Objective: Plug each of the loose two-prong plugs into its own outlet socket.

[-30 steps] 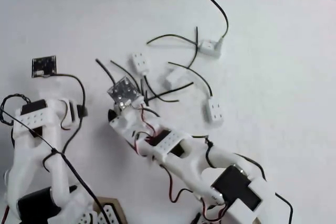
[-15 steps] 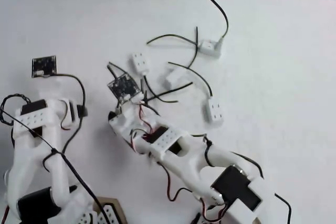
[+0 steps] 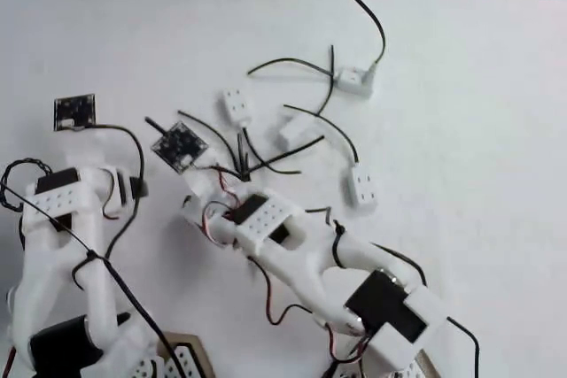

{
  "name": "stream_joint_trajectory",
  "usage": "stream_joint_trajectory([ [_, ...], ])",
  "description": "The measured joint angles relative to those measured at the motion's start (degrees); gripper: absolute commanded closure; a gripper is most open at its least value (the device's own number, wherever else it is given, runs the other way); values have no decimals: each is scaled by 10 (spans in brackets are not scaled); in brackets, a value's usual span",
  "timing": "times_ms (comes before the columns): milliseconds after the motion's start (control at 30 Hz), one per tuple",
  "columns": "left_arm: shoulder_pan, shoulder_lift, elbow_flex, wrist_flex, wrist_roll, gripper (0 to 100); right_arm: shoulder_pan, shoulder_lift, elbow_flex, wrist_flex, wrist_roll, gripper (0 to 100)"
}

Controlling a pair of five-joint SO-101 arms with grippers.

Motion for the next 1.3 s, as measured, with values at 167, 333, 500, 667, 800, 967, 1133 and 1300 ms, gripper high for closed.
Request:
stream_joint_trajectory([
  [167,0,0,0,0,0,725,0,0,-15,27,0,981],
  [333,0,0,0,0,0,725,-4,-93,9,80,2,981],
  [500,0,0,0,0,0,725,-3,-236,40,100,2,981],
  [667,0,0,0,0,0,725,-3,-367,54,100,2,981],
  [800,0,0,0,0,0,725,33,-434,54,100,2,981],
  [967,0,0,0,0,0,725,123,-456,54,100,4,981],
  [1133,0,0,0,0,0,725,200,-465,54,100,4,981],
  [1300,0,0,0,0,0,725,278,-467,54,51,4,978],
])
